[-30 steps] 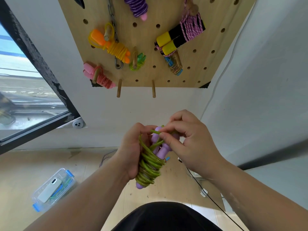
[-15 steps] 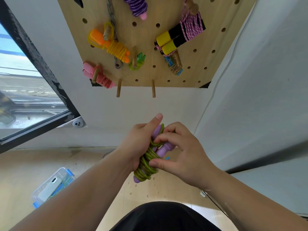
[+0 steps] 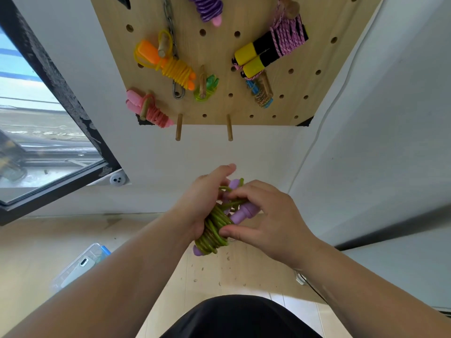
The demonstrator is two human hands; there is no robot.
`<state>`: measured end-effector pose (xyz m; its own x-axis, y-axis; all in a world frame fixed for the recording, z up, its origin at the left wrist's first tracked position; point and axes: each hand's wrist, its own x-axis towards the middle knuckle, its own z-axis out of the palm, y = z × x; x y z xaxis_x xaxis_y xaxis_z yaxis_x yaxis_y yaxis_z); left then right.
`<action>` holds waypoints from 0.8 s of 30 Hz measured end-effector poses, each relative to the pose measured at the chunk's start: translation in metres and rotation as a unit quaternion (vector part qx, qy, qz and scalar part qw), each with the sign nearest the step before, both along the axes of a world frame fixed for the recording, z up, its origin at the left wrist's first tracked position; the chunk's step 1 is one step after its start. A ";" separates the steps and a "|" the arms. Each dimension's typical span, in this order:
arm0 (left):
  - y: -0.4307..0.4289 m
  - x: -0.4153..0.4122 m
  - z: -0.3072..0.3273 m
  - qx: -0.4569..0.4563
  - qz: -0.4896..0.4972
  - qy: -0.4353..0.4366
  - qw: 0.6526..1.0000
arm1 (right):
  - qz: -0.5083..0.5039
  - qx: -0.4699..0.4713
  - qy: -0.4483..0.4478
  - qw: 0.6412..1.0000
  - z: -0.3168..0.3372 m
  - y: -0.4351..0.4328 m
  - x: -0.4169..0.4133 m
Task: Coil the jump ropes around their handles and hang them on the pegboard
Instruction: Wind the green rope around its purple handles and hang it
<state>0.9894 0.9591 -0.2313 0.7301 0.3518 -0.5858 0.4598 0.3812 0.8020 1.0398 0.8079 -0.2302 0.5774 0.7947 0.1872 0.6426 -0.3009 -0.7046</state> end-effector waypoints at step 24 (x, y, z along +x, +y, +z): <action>0.045 -0.045 -0.021 0.183 -0.054 -0.071 0.979 | -0.104 0.118 0.093 0.983 -0.028 0.047 -0.023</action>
